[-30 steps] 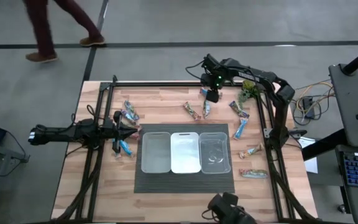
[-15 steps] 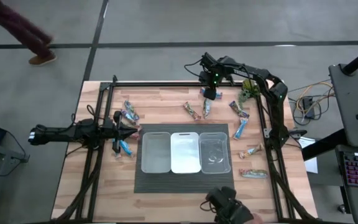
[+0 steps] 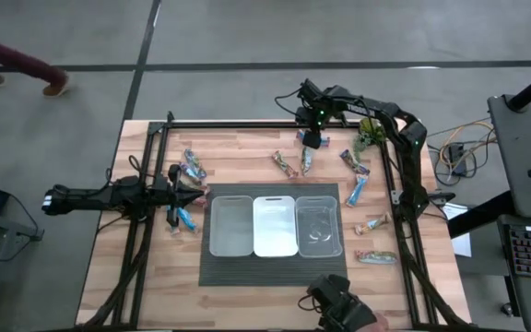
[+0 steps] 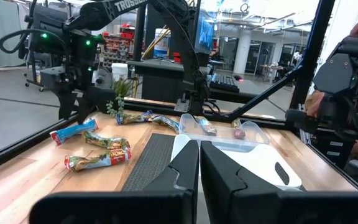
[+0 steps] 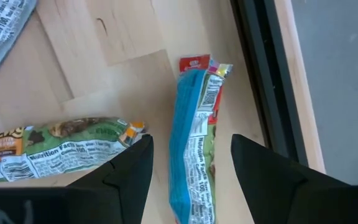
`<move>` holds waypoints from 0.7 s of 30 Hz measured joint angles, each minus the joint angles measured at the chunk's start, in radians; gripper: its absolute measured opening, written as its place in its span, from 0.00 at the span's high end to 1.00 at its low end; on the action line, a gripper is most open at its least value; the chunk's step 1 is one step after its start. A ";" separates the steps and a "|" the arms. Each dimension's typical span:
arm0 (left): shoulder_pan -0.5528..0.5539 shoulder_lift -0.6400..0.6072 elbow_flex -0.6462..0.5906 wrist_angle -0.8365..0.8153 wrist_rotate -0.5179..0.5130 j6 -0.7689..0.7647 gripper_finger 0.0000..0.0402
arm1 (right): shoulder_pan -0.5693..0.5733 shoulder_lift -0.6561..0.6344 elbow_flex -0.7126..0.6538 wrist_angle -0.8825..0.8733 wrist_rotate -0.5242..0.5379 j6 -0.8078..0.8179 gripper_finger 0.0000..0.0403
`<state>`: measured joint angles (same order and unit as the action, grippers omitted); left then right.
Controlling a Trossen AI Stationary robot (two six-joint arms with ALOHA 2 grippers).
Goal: Pick and place Granola Bars by type
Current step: Put the red granola bar into the gray bin
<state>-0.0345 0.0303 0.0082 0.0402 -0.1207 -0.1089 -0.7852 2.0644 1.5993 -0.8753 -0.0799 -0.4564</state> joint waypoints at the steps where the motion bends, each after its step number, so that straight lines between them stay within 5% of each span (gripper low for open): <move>1: 0.000 0.000 0.000 0.000 0.000 0.000 1.00 | -0.001 0.000 0.000 0.000 -0.001 0.000 0.49; 21: 0.000 0.000 0.000 0.000 0.000 0.000 1.00 | -0.007 0.000 -0.108 0.084 0.000 -0.010 0.49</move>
<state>-0.0345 0.0304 0.0081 0.0406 -0.1204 -0.1085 -0.7921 2.0644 1.4914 -0.7909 -0.0796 -0.4665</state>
